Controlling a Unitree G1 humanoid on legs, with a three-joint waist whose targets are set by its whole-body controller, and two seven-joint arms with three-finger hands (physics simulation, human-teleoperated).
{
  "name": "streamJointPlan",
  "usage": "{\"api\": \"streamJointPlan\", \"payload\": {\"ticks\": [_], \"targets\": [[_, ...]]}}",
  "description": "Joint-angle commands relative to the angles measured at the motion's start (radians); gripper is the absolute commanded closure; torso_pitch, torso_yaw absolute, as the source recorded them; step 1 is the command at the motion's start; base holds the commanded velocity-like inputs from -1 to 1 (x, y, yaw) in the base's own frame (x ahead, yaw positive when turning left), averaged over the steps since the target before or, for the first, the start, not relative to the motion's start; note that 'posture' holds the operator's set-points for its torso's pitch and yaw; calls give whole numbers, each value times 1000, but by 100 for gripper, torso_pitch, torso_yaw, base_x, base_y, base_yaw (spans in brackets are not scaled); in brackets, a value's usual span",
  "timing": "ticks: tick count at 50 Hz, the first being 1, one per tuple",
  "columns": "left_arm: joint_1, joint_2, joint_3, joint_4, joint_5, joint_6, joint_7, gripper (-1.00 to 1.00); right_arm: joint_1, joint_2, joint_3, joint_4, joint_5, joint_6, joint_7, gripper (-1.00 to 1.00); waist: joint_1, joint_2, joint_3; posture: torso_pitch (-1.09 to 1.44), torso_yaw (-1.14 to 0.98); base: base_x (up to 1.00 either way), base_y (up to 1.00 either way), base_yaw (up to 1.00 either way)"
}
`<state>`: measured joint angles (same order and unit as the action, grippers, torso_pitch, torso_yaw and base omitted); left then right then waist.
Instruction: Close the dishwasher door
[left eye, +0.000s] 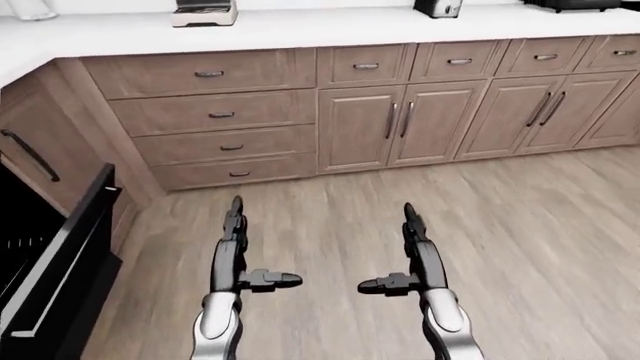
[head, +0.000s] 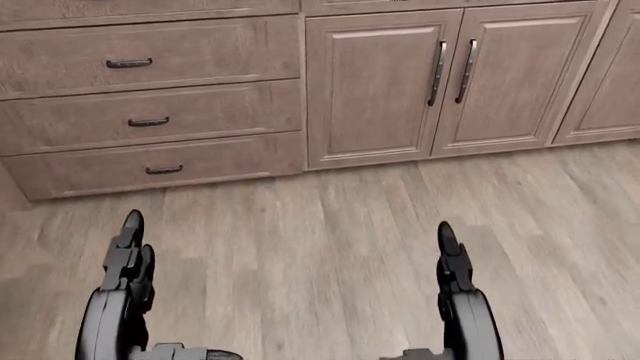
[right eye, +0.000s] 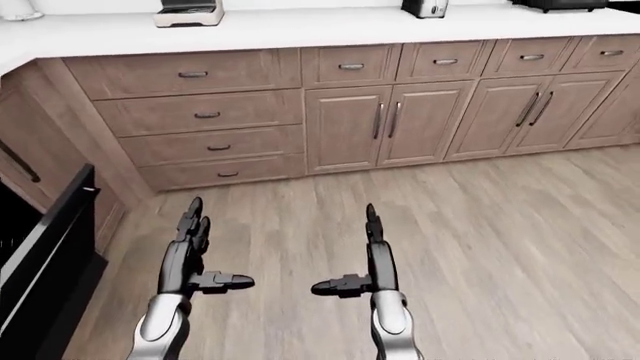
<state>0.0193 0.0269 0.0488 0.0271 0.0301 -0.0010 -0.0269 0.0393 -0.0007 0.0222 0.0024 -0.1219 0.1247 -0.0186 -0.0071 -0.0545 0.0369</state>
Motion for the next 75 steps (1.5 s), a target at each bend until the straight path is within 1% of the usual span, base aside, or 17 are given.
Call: {"api": "streamJointPlan", "payload": {"ticks": [1,10,16,17,31,32,40,43,45,46,61,62,65,69,73,74,75], "targets": [[-17,-1,-1,-35,-2,-29,0,-100,-12,-3,-2,-32,-1,-21,-2,-100,-3,-16,-17,0,0,0,30,0],[-19,0,-2,-29,-1,-32,-1,-100,-15,-2,-2,-27,0,-22,-2,-100,-9,25,-19,0,0,0,35,0],[-20,1,-1,-33,-2,-28,-2,-100,-15,-3,-3,-31,1,-20,0,-100,-5,170,-28,0,0,0,39,0],[-21,1,1,-34,-3,-26,-2,-100,-15,-3,-3,-32,1,-20,0,-100,0,113,-19,0,0,0,39,0],[-18,1,2,-39,-3,-25,-3,-100,-10,-1,2,-45,-1,-15,-1,-100,-1,-28,-24,0,0,0,39,0],[-18,1,2,-40,-3,-25,-3,-100,-8,-1,2,-47,-1,-15,-1,-100,-11,14,-17,0,0,0,40,0],[-16,1,1,-45,-1,-22,-4,-100,-8,-1,2,-50,0,-14,1,-100,-12,29,-14,0,0,0,46,0],[-16,1,1,-45,-1,-22,-4,-100,-3,-2,1,-58,2,-12,2,-100,-13,92,-15,0,0,0,49,0],[-14,0,0,-50,-2,-19,-4,-100,-2,-2,1,-61,2,-11,2,-100,-4,186,-41,0,0,0,49,0],[-15,0,1,-49,-1,-19,-4,-100,-2,-2,1,-58,2,-13,3,-100,1,115,-23,0,0,0,49,0],[-16,2,4,-57,-4,-12,-5,-100,-3,-1,2,-68,2,-6,3,-100,-2,-16,-16,0,0,0,49,0],[-16,2,4,-56,-4,-14,-4,-100,-2,-1,3,-66,2,-9,3,-100,-15,19,-19,0,0,0,49,0],[-16,2,5,-57,-5,-12,-5,-100,-3,-1,4,-63,1,-10,2,-100,-11,-8,-31,0,0,0,49,0],[-18,3,6,-51,-4,-16,-5,-100,-3,-1,4,-60,2,-13,2,-100,-12,37,-15,0,0,0,49,0],[-18,3,7,-51,-5,-17,-5,-100,-2,0,4,-64,1,-11,1,-100,-3,178,-39,0,0,0,49,0],[-19,3,7,-51,-5,-16,-5,-100,-2,0,4,-64,1,-11,1,-100,2,121,-26,0,0,0,49,0],[-20,3,7,-51,-6,-15,-5,-100,-3,0,4,-62,2,-12,2,-100,3,124,-19,0,0,0,48,0]]}}
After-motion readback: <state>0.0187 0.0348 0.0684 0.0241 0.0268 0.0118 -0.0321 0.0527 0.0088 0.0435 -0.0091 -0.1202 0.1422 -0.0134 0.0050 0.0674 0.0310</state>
